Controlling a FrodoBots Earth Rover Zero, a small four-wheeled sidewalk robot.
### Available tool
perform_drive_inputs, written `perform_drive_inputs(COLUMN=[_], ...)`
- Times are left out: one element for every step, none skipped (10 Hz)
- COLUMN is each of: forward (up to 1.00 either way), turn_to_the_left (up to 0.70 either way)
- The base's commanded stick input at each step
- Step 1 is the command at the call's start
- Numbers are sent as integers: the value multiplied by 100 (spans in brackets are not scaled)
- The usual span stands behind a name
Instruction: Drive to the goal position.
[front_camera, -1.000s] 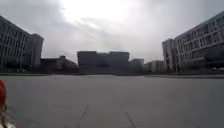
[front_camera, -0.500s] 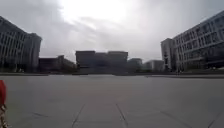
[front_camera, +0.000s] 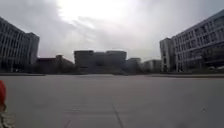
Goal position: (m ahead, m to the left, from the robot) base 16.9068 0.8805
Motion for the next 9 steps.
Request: perform_drive_inputs(forward=[100,100,100,100,100,100,100,100,100], turn_to_the_left=[11,35,38,40,40,40,32,15,0])
